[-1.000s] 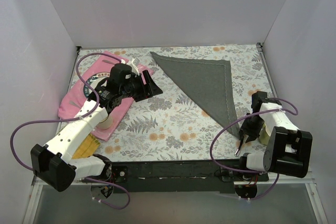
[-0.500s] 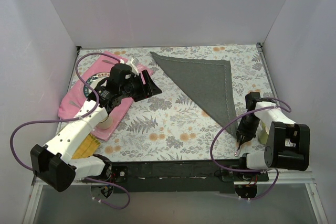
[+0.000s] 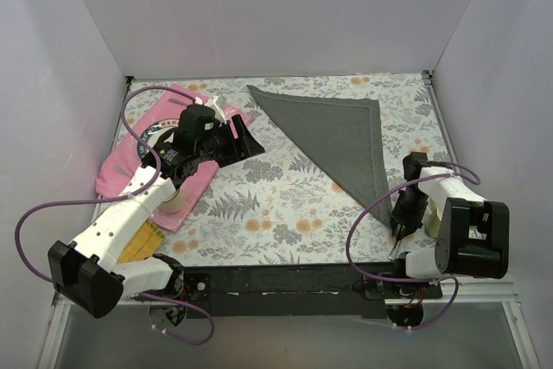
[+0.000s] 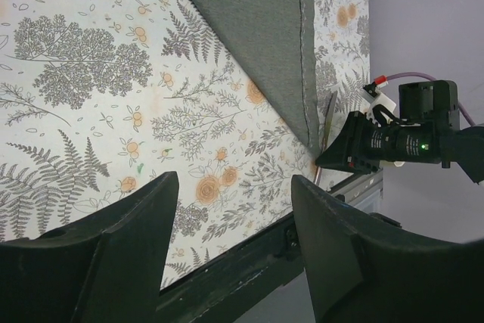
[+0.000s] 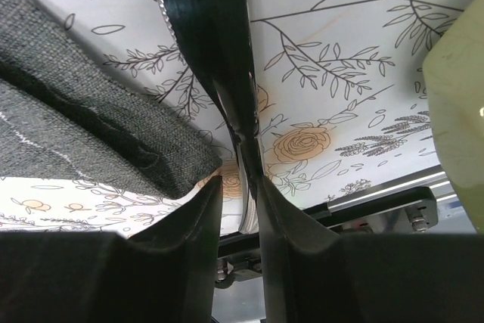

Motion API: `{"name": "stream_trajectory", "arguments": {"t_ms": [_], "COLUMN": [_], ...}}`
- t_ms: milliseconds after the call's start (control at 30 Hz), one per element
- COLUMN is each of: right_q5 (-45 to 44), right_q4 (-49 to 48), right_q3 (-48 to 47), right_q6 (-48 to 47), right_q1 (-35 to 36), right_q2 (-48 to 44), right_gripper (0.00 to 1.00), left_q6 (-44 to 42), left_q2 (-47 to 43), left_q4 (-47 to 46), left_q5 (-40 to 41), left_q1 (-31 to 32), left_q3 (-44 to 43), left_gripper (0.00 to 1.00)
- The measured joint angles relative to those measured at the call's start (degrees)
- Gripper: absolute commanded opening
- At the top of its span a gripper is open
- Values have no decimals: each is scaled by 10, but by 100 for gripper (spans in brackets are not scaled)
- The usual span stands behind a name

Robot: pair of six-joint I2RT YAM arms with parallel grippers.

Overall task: Fold the napkin, place the utensils inside, and roll it up
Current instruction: Fold the napkin

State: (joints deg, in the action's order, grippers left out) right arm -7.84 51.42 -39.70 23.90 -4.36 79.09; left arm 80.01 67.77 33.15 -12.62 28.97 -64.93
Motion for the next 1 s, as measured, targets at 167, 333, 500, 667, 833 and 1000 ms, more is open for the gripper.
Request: {"name": "stream_trajectory", "arguments": {"t_ms": [167, 333, 500, 667, 833, 1000], "right_q5": [-8, -10, -8, -13, -33, -42], "right_q4": [10, 14, 17, 29, 19, 14], "right_q3": [-5, -6, -14, -45, -87, -120], "right_q6": [0, -1, -3, -10, -33, -56], "right_q1": [0, 0, 0, 0, 0, 0], "right_q2": [18, 21, 38, 84, 120, 151], "right_gripper": [36, 36, 36, 36, 35, 34], "left_q6": [-5, -11, -12, -13, -14, -14], "left_q2": [0, 0, 0, 0, 0, 0], "left_q4": [3, 8, 12, 12, 16, 21], "left_q5": [2, 7, 10, 10, 13, 15], "left_q1": [-2, -3, -3, -3, -3, -4], "left_q3": [-2, -10, -11, -11, -11, -11], "left_gripper": [61, 61, 61, 61, 61, 61]}}
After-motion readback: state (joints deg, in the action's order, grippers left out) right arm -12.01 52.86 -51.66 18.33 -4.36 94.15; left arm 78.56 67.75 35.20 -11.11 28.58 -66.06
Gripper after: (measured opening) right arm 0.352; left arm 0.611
